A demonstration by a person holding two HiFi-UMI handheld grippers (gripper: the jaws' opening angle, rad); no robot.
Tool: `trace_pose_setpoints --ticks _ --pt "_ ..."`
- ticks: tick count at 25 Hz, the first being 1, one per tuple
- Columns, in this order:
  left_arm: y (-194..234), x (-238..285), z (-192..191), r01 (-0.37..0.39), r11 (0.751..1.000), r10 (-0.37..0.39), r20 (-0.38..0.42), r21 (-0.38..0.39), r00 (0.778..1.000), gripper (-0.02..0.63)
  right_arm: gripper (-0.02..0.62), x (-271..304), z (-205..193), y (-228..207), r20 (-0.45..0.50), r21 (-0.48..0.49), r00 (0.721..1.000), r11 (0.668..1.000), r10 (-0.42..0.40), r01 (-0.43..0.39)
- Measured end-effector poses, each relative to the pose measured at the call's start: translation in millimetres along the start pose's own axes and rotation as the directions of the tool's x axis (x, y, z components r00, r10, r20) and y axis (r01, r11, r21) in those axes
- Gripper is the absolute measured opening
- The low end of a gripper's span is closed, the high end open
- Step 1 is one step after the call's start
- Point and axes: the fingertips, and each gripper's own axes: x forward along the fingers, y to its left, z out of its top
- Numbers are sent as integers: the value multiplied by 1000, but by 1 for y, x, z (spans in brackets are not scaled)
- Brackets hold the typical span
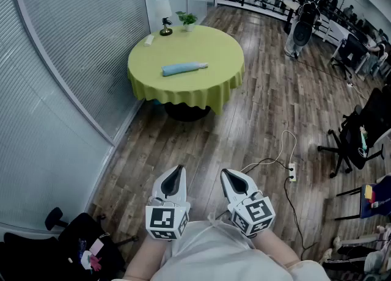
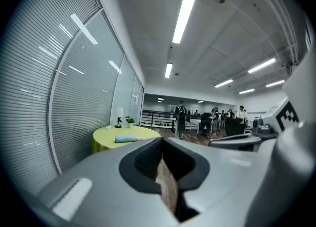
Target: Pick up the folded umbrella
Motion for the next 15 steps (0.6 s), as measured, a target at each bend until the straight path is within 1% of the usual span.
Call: trace_pose_setpoints --ticks 5,9,15 --pt "8 2 0 7 1000 -7 3 10 1000 6 0 13 0 9 9 -8 1000 1000 9 -9" --pt "16 1 -2 10 1000 -10 0 4 1000 6 0 19 -2 15 1 -7 1000 1000 8 -8" --pt "34 -5 -2 9 1000 -9 -6 3 1000 6 0 28 -3 24 0 34 1000 999 -11 11"
